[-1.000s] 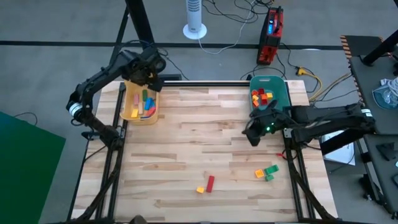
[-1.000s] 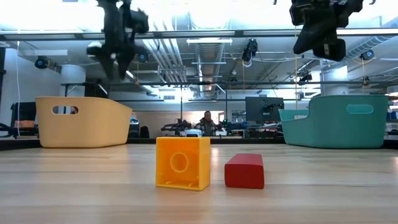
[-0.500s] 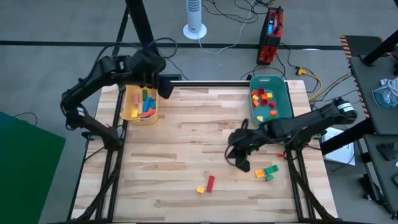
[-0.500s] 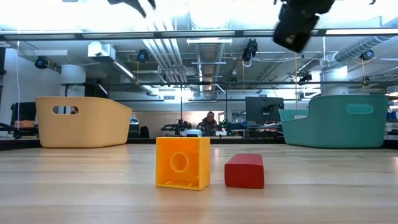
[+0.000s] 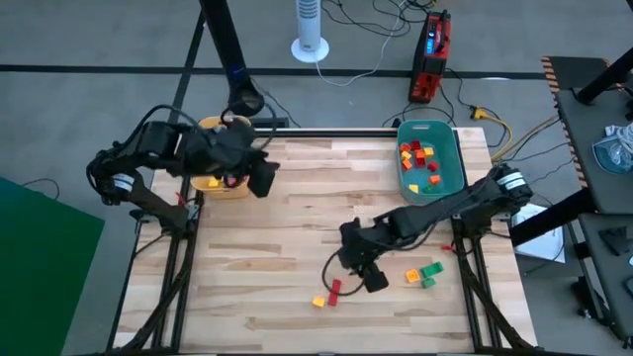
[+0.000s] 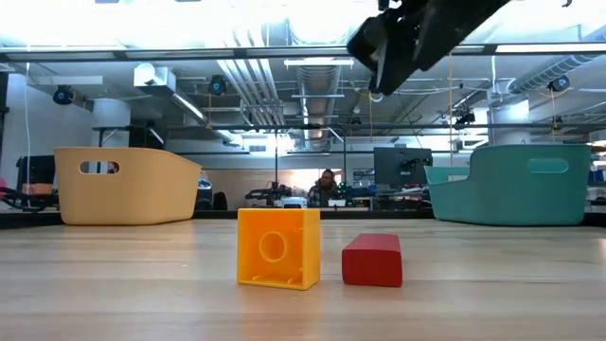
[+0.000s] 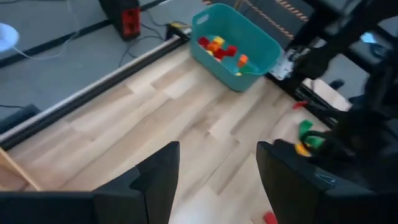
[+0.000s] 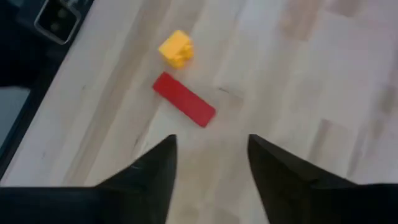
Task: Sort blocks by size
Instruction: Put the red block into the yellow bin
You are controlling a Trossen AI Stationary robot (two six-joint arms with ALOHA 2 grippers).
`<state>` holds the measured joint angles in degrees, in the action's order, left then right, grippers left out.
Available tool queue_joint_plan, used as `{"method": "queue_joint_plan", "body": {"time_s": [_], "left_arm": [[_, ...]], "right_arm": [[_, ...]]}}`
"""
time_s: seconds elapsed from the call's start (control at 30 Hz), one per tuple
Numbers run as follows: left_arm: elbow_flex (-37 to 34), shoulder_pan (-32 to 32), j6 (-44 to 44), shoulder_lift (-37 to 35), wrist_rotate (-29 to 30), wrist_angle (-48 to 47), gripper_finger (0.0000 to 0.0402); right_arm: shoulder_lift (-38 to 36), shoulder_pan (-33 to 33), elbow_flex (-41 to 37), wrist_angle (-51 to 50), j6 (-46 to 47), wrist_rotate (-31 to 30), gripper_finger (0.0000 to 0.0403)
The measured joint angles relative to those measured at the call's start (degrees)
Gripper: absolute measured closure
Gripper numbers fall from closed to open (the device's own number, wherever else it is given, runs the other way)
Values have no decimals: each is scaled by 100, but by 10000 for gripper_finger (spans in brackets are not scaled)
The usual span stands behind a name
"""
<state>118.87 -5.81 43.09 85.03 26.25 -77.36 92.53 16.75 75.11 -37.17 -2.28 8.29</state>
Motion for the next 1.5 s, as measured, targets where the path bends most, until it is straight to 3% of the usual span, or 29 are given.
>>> {"method": "queue_joint_plan", "body": {"time_s": [0.17, 0.33, 1.0, 1.2, 1.5], "left_arm": [[-38, -433, 166, 2, 428, -21, 202], [-42, -543, 293, 1, 449, -42, 202], [-51, -541, 247, 0, 473, -113, 202], [-52, -541, 247, 0, 471, -112, 202], [-94, -541, 244, 13, 473, -65, 202]], "right_arm": [[418, 50, 181, 17, -585, 463, 165], [861, 93, 263, 212, -899, 548, 134], [2246, 125, 268, 1083, -2178, 506, 141], [2330, 124, 278, 1117, -2182, 432, 174], [2347, 120, 276, 1220, -2190, 346, 279]]}}
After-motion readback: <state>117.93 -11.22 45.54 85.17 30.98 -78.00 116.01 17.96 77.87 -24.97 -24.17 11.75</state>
